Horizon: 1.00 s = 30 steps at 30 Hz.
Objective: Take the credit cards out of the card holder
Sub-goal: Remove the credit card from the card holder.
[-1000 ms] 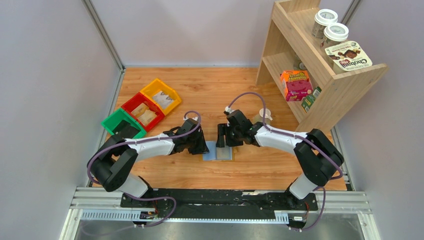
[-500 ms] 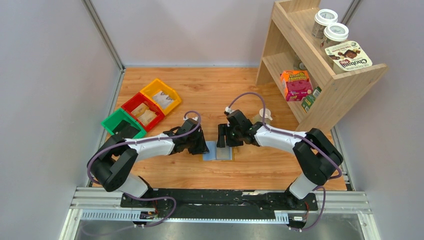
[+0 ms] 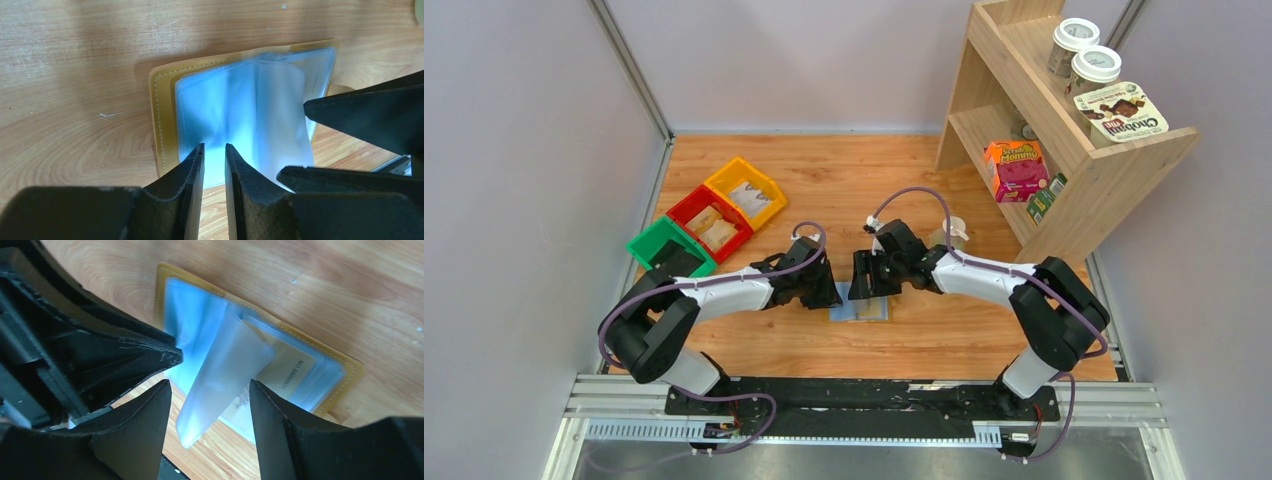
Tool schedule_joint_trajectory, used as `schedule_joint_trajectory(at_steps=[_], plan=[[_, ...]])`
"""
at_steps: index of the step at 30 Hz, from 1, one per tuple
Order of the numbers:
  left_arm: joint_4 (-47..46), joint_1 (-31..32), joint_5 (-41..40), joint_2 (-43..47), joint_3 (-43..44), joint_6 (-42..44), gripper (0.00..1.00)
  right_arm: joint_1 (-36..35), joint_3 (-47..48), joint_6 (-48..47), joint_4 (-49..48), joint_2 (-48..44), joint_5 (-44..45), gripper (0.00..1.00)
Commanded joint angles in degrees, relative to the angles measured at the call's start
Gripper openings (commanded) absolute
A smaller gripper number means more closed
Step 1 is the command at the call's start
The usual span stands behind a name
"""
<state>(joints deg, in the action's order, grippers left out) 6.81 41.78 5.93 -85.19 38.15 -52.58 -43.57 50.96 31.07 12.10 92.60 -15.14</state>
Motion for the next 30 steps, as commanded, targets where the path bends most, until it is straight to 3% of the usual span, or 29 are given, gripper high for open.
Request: schedule_joint_trajectory(at_steps=[1, 9, 16, 25, 30], plan=[[0.4, -0.1, 0.2, -0.4, -1.5, 0.2, 0.3, -0.7, 1.5, 0.0, -5.4, -0.7, -5.8, 0.61], [-4.3, -0.1, -3.2, 5.6, -6.2, -3.3, 0.31, -1.6, 3.4, 1.3, -9.5, 0.7, -10.7, 0.64], [-6.5, -0.1, -10.1, 19.8, -15.5, -9.0, 0.34, -2.4, 4.8, 3.1, -13.2, 6.2, -13.7, 0.68], [-4.5, -0.1, -16.0, 38.0, -21.2, -9.2, 0.41, -2.5, 8.5, 2.9, -10.6, 10.4, -14.4, 0.75], [-6.5, -0.1, -13.7, 39.0, -19.7, -7.5, 0.48, -2.2, 9.9, 0.2, -6.8, 6.6, -11.5, 0.75]])
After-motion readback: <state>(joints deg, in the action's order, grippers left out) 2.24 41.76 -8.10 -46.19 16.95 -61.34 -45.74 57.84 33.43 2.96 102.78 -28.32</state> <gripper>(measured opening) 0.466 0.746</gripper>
